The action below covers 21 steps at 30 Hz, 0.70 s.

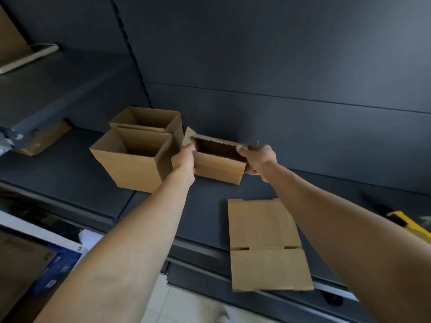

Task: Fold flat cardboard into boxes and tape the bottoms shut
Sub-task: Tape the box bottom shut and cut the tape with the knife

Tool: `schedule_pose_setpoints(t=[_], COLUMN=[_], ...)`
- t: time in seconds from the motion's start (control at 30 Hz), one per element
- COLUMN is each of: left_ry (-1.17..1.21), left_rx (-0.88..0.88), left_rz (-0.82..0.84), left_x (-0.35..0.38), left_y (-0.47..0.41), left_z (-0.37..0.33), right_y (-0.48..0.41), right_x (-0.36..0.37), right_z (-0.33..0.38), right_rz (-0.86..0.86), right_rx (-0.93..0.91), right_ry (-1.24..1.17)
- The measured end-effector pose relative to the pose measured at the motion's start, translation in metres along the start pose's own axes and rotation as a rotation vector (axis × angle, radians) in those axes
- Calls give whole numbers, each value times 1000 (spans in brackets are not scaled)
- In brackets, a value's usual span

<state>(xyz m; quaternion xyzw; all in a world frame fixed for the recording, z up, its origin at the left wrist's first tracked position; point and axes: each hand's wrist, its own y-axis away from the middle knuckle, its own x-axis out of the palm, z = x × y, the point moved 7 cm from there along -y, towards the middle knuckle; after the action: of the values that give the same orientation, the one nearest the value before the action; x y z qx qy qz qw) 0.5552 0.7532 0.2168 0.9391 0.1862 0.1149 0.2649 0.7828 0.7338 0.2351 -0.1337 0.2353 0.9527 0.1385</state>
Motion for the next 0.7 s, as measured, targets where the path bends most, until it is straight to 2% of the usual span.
schedule_pose_setpoints(t=[0.23,0.7], left_ry=[22,-106], left_rx=[-24,29], left_rz=[-15,-102], left_x=[-3,6], left_y=[-30,-55], left_z=[1,-12], right_y=[-20,-57], right_x=[16,45], right_z=[9,46], right_rz=[-130,-138], right_rx=[88,75], right_ry=[129,221])
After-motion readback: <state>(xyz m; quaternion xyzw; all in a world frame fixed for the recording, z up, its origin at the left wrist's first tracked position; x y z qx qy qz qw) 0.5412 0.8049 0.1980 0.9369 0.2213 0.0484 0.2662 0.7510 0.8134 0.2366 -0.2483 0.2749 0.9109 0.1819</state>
